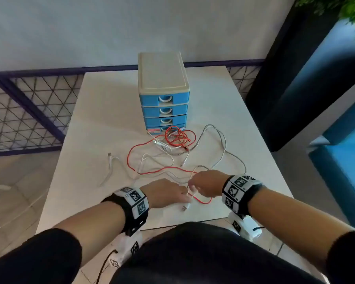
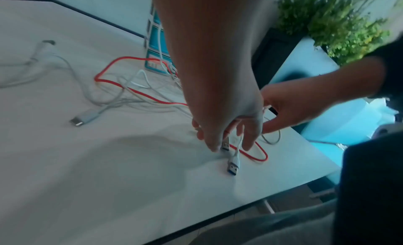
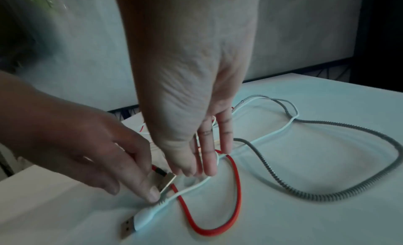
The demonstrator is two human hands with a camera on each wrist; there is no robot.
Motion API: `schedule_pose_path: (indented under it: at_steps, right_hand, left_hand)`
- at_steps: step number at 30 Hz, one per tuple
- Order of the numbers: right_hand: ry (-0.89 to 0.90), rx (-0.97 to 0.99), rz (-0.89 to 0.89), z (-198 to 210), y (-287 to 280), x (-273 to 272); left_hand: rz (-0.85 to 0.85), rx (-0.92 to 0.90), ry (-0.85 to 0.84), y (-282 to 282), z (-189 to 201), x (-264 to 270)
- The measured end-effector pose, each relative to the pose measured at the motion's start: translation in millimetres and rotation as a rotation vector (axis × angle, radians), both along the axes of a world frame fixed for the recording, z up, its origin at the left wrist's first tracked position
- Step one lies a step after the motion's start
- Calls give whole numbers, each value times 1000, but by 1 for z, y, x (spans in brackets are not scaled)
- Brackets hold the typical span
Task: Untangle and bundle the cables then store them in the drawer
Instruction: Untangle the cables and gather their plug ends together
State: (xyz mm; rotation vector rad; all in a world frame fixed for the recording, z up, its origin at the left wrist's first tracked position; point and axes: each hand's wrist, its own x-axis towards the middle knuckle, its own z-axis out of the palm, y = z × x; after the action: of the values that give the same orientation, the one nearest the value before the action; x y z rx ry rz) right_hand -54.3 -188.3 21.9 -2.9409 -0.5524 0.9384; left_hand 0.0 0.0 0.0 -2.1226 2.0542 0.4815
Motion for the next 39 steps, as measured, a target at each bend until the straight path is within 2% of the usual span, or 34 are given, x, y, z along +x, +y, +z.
schedule_pose_path:
  at_steps: [5, 8, 14, 18, 20, 23, 25, 28, 31, 33, 36, 39]
  right_hand:
    - [-4, -93, 2, -5, 5, -7]
    - [-41, -73, -78, -11, 2, -13]
    - [-144, -121, -20, -20, -4, -23]
    - [-280, -37, 107, -22, -21, -27]
    - [-345, 37, 88, -23, -32, -24]
    - [-326, 197, -149, -6, -38, -9]
    - [-299, 340, -370, 4, -39, 5]
    - [-386, 670, -668, 18, -35, 28]
    - [-409, 835, -902, 41, -28, 52]
    - [-441, 902, -963, 55, -22, 66]
    - [-554, 984, -922, 73, -8, 79]
    - [-573, 1044, -988, 75, 2, 88]
  left_hand:
    - [4, -12, -84, -14, -12, 2]
    - [157, 30, -2, -22, -11, 9]
    - [196, -3, 12, -29, -13, 14]
    - [425, -119, 257, -25, -1, 24]
    - [582, -226, 412, -20, 4, 34]
    - [760, -429, 593, -18, 17, 49]
    - [852, -527, 636, -22, 29, 59]
    - [986, -629, 716, -29, 49, 73]
    - [1030, -720, 765, -32, 72, 85]
    - [1035, -767, 779, -36, 87, 88]
    - [1071, -837, 962, -42, 102, 87]
    - [1112, -894, 1076, -46, 110, 84]
